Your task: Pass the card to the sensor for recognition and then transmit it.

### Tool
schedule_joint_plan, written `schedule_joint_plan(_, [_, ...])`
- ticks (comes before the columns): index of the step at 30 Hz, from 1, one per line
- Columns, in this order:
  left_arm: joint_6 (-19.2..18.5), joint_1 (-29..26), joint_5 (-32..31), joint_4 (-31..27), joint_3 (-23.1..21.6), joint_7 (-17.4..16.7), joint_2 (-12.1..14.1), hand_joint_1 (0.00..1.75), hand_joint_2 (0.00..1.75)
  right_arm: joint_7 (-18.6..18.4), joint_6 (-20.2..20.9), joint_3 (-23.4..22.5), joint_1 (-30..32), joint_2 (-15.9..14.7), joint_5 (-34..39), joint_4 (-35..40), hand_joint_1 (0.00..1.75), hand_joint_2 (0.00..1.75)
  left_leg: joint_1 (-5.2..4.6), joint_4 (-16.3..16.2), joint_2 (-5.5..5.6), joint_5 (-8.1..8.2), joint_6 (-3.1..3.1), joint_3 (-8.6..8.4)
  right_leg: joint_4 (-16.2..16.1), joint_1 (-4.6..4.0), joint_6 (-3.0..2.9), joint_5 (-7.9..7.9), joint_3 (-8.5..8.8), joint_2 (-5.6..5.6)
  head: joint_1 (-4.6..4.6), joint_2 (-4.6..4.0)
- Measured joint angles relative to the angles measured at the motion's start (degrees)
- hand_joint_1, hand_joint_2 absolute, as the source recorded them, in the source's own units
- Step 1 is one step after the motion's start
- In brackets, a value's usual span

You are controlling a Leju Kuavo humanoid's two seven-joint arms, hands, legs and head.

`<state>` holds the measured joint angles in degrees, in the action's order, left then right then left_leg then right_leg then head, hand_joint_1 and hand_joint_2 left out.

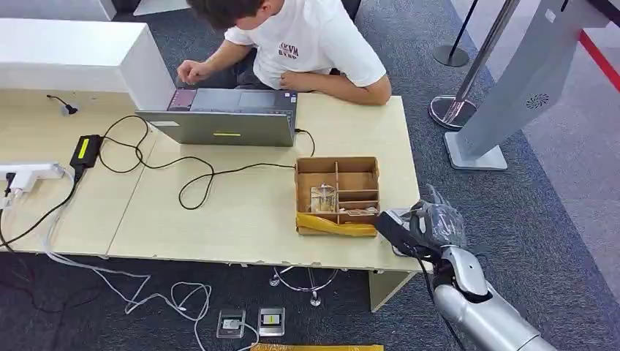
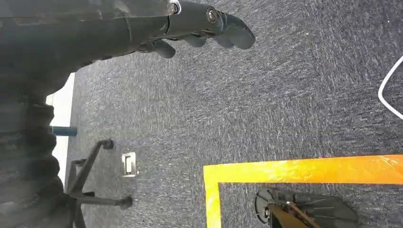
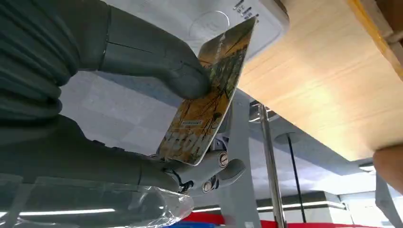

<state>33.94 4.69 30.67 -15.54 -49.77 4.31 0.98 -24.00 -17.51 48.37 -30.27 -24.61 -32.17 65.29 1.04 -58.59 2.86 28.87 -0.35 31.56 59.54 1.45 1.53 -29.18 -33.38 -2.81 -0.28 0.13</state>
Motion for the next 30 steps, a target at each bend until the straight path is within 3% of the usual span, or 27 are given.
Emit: schedule_joint_plan(30, [0.33,0.02,2.38,-0.39,-2.97,-0.24,0.09,0.00,1.75,0.61,-0.07,-1.60,1.36,0.81,-1.20,-1.99,1.75,1.75,0.00,0.00,-0.05,-0.01,0.00,-0.08,0.00,0.00,0.00,0.01,0.06,-0.03,0.00,0.00])
